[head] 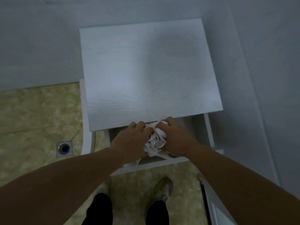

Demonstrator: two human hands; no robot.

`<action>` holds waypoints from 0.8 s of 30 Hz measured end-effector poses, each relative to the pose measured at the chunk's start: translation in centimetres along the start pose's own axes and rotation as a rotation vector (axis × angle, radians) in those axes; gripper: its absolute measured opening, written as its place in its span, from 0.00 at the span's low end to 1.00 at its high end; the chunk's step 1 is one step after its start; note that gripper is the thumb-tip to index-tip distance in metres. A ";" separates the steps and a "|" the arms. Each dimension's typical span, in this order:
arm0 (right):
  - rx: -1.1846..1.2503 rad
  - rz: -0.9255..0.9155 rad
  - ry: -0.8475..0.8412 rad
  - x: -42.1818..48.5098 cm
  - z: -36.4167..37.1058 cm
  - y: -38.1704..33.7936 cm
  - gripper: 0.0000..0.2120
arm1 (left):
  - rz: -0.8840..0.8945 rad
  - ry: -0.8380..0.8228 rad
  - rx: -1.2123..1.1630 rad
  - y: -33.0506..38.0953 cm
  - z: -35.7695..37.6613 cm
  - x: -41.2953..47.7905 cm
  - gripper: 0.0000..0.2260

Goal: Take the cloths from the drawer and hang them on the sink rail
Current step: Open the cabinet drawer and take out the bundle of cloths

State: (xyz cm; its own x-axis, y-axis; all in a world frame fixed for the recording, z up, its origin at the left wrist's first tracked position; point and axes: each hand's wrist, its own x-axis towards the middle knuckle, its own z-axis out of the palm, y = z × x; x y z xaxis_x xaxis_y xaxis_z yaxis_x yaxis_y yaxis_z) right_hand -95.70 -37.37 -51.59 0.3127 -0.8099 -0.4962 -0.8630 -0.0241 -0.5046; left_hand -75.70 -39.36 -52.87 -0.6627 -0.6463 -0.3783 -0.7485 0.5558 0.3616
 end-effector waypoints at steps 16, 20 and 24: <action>-0.093 0.232 0.433 7.5 -9.5 -2.0 0.38 | -0.285 0.196 0.348 -5.4 -10.8 7.0 0.39; -0.224 0.153 0.539 5.0 -5.0 -1.7 0.39 | -0.212 0.236 0.342 -5.9 -8.5 5.7 0.40; -0.328 0.046 0.433 0.4 0.8 -1.0 0.37 | -0.305 0.230 0.253 -7.2 -5.8 4.1 0.38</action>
State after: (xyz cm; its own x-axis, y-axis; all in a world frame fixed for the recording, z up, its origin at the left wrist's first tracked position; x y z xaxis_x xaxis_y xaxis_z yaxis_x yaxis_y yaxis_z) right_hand -94.39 -37.21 -51.80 0.1395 -0.9801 -0.1412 -0.9720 -0.1083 -0.2084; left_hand -72.91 -49.06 -52.11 -0.4100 -0.8836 -0.2260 -0.9098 0.4138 0.0325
